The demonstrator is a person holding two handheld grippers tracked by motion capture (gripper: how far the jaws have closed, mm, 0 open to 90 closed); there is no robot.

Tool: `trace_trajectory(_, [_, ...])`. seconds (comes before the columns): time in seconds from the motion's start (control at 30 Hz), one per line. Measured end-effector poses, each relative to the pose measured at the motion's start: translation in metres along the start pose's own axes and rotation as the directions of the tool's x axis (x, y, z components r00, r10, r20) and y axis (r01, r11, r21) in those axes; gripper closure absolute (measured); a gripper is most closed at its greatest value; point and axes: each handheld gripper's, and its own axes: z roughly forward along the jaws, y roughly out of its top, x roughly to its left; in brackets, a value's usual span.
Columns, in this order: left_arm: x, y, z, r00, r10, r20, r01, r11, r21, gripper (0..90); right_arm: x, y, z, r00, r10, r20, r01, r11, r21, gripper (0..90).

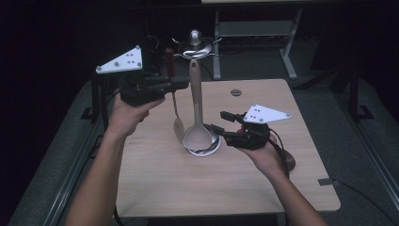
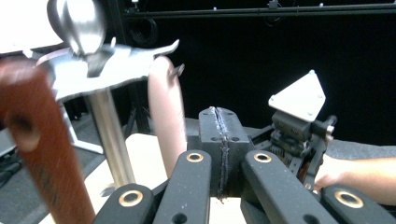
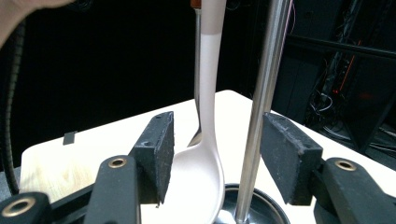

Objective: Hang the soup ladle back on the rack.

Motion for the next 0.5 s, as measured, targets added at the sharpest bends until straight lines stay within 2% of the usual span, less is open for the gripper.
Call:
trace_trajectory(0.2, [0.003, 0.014, -0.003, 0.9989, 0.012, -0.045, -0.012, 0.9999, -0.004, 90.0, 0.000, 0.000, -0.001, 1.0000, 0.004, 0.001, -0.004, 1.000, 0.000, 44.5])
trace_trajectory(0.5, [0.019, 0.016, -0.015, 0.9930, -0.011, -0.118, 0.010, 0.9999, -0.014, 90.0, 0.000, 0.000, -0.002, 1.0000, 0.005, 0.003, -0.005, 1.000, -0.001, 44.4])
